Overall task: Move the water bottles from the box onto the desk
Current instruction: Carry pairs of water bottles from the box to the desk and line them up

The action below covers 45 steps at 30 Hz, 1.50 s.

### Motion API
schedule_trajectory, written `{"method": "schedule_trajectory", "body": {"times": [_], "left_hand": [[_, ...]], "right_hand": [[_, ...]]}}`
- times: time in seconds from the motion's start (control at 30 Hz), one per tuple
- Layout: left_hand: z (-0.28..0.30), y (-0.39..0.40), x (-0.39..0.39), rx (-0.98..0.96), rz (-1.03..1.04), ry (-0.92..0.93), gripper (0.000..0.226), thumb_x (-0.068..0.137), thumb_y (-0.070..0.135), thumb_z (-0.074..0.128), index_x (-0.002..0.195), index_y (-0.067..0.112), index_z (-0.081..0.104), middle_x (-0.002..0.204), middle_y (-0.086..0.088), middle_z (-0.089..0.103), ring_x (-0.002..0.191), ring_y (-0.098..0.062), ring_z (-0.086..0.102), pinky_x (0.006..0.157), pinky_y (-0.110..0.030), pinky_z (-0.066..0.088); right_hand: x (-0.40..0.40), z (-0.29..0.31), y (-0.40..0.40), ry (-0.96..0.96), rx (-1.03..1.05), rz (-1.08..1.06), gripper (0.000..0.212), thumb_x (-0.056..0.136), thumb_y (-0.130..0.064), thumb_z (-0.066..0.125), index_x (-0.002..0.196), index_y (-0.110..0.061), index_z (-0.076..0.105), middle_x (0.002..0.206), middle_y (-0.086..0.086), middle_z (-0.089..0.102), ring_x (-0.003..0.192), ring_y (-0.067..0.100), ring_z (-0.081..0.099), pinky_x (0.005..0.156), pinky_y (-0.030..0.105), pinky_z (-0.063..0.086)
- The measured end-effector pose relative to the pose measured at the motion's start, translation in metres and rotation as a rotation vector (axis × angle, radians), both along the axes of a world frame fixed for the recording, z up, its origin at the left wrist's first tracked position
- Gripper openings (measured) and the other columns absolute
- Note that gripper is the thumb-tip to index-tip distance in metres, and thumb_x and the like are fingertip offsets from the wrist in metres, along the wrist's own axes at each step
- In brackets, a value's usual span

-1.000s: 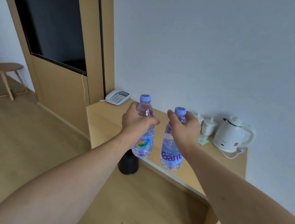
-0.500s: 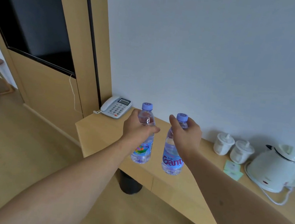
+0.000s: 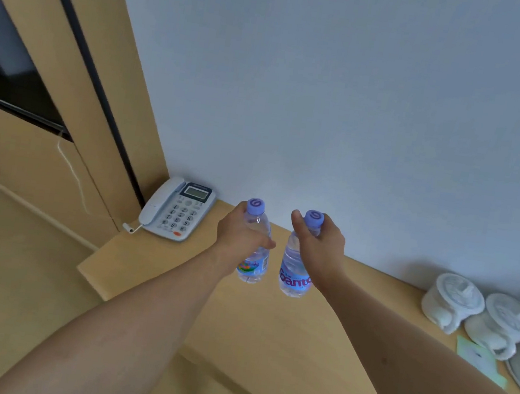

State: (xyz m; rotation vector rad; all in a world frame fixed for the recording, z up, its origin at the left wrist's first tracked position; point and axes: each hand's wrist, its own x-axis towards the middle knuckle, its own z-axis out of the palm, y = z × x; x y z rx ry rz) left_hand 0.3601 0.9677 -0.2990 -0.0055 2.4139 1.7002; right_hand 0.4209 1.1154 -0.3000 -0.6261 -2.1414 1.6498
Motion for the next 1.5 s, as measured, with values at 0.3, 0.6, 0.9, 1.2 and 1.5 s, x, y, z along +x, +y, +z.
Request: {"method": "schedule_trajectory", "body": {"times": [0.3,0.6,0.9,1.2,1.5], "left_hand": [[-0.056,0.037,-0.109,-0.187,-0.134,-0.033,0.056,0.056,0.022,0.089,0.102,0.030,0.059,0.096,0.011,0.067,0.089,-0.016,0.066,0.081,-0.033,0.055],[-0.084,0.068,-0.157,-0.207,-0.266,0.061,0.052,0.058,0.025,0.090,0.099,0.027,0.057,0.095,0.009,0.068,0.087,-0.015,0.066,0.076,-0.031,0.052],[-0.105,0.071,-0.174,-0.132,-0.406,0.044,0.065,0.071,0.008,0.079,0.127,0.023,0.050,0.126,0.002,0.056,0.106,-0.014,0.059,0.075,-0.011,0.044],[-0.096,0.061,-0.185,-0.242,-0.408,0.135,0.072,0.054,0.035,0.097,0.110,0.022,0.053,0.103,0.006,0.064,0.093,-0.020,0.064,0.080,-0.035,0.053],[-0.085,0.057,-0.187,-0.160,-0.445,0.149,0.045,0.076,0.020,0.084,0.116,0.026,0.064,0.114,0.007,0.067,0.099,-0.017,0.065,0.088,-0.031,0.053]], "right_hand": [[-0.084,-0.054,0.028,-0.213,0.136,-0.097,0.035,0.086,-0.056,0.066,0.089,-0.022,0.062,0.083,-0.002,0.067,0.084,0.024,0.064,0.078,0.040,0.052],[-0.123,-0.074,0.038,-0.254,0.161,-0.244,0.031,0.086,-0.054,0.069,0.093,-0.024,0.066,0.101,0.004,0.060,0.088,0.016,0.059,0.075,0.027,0.042],[-0.130,-0.081,0.035,-0.236,0.116,-0.273,0.052,0.080,-0.048,0.078,0.121,-0.023,0.059,0.118,-0.001,0.059,0.108,0.015,0.058,0.091,0.033,0.047],[-0.124,-0.081,0.045,-0.287,0.142,-0.195,0.050,0.074,-0.020,0.081,0.120,-0.019,0.062,0.114,0.001,0.068,0.105,0.021,0.063,0.091,0.045,0.054],[-0.122,-0.081,0.045,-0.312,0.195,-0.197,0.057,0.075,-0.029,0.083,0.127,-0.023,0.059,0.119,0.003,0.061,0.108,0.021,0.060,0.091,0.038,0.053]]}}
